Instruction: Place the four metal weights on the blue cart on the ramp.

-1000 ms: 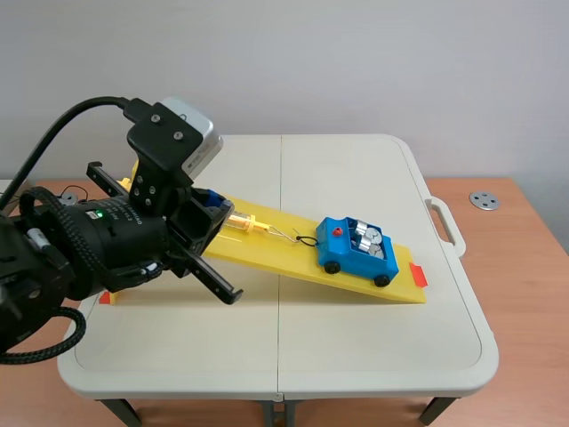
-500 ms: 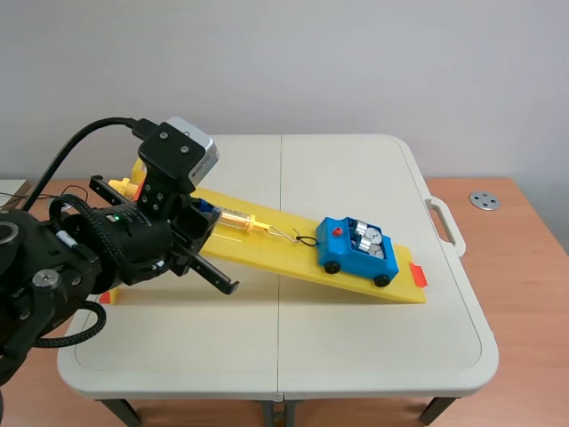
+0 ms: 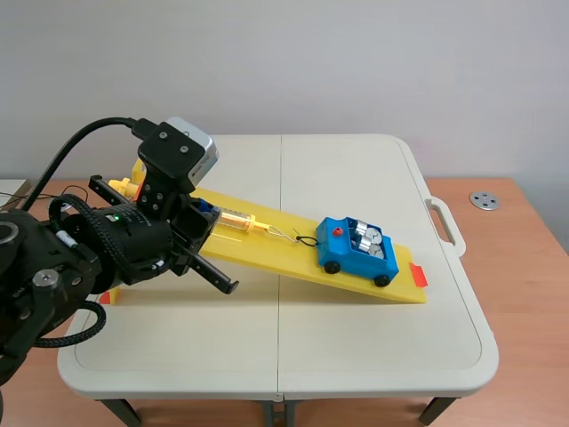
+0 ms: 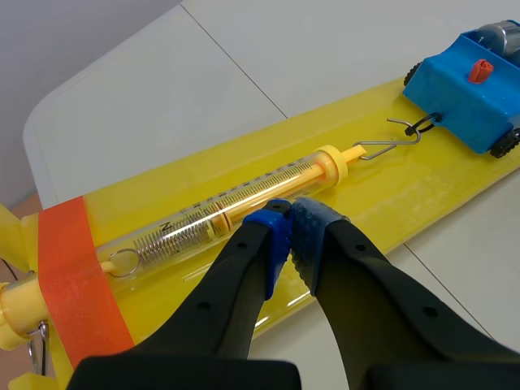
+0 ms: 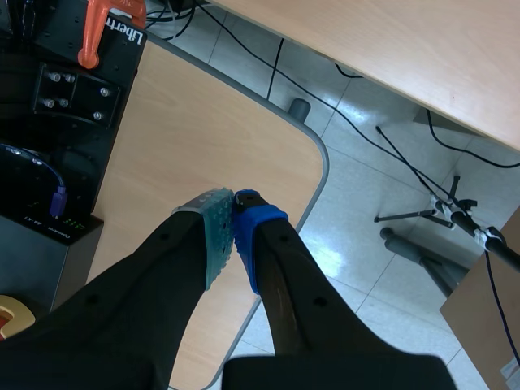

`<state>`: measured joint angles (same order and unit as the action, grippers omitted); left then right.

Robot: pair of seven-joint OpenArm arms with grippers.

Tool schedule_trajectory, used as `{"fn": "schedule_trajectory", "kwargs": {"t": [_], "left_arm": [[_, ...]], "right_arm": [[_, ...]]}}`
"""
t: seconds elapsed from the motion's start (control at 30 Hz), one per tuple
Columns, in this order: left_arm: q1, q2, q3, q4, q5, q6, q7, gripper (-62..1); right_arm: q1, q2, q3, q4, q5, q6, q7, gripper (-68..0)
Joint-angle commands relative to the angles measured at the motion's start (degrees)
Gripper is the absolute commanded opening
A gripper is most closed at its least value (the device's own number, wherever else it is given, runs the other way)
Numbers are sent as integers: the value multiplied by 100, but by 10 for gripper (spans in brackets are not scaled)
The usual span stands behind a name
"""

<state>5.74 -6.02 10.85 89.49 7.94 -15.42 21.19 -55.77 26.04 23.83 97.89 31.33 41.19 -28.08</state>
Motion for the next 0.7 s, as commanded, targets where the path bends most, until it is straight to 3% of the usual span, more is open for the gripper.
{"fn": "schedule_trajectory", "kwargs": {"t": [0.0,0.4,0.67], "left_arm": [[-197,140,-151,575,-186,247,-680,-582],[-195,140,-149,579,-219,240,-654,-582],[210,35,-151,1478,-1169,13,385,-582]], "right_arm": [[-26,94,326,592,229,153,533,-667],[-22,94,326,592,229,153,621,-667],[595,92,326,595,234,153,922,-667]]}}
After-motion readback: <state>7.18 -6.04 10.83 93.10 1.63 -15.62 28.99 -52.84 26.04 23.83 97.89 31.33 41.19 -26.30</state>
